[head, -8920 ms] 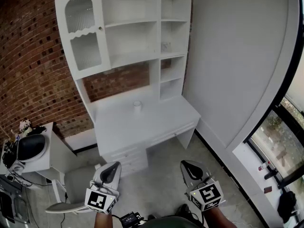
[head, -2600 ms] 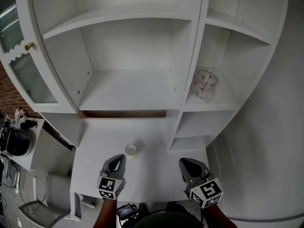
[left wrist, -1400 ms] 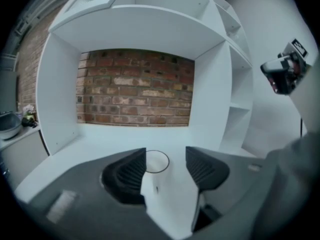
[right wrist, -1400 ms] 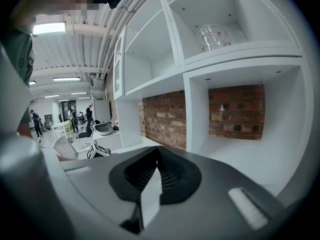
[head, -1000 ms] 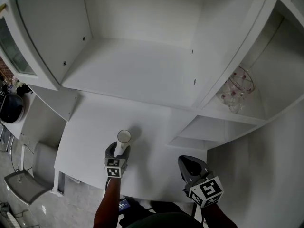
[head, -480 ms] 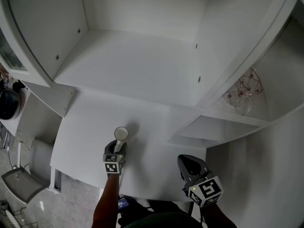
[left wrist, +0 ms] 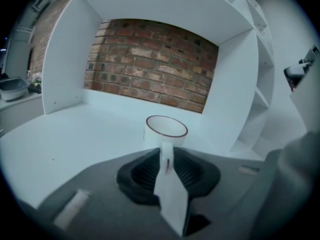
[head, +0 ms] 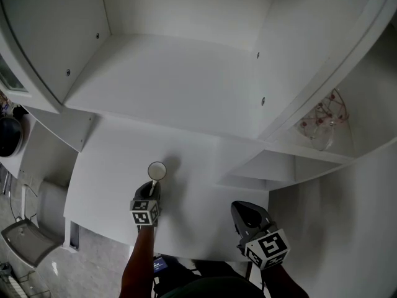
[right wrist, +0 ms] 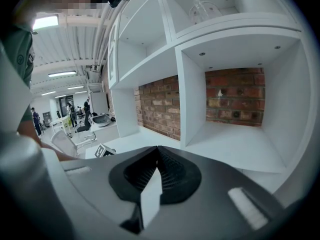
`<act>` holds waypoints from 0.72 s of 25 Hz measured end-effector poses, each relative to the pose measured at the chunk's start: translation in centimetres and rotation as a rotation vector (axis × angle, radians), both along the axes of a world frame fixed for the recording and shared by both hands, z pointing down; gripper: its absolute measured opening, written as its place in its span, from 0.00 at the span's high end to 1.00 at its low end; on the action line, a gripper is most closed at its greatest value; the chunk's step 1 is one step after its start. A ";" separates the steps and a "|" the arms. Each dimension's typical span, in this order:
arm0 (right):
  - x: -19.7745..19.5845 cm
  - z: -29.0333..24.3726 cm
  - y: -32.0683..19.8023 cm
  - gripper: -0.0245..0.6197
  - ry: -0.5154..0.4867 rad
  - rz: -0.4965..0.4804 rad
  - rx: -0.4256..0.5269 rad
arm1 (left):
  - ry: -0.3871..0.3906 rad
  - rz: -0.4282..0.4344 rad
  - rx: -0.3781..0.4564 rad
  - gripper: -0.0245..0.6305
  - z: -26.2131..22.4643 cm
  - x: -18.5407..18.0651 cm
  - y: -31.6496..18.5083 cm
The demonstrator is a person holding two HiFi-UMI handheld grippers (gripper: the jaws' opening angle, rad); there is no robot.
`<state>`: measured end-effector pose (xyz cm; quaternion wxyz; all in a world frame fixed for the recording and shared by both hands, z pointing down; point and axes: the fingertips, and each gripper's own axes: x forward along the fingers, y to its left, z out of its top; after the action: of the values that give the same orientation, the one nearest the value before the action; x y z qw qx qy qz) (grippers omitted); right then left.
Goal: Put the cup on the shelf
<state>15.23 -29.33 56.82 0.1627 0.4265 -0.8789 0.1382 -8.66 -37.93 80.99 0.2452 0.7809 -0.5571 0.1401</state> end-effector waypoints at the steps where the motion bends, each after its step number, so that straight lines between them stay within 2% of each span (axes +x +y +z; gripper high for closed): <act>1: -0.1 0.0 0.0 0.95 0.002 0.000 0.000 | 0.003 0.003 0.006 0.84 -0.1 0.0 0.0; 11: -0.5 0.4 0.2 0.95 0.014 -0.001 -0.010 | -0.004 0.024 0.007 0.86 -0.3 -0.6 0.0; 18: -0.6 0.6 0.3 0.95 0.015 0.001 -0.018 | 0.020 0.043 0.029 0.86 -1.6 -0.7 0.0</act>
<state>14.58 -29.04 57.43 0.1733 0.4264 -0.8762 0.1429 -9.37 -37.95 79.39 0.2367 0.7975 -0.5396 0.1294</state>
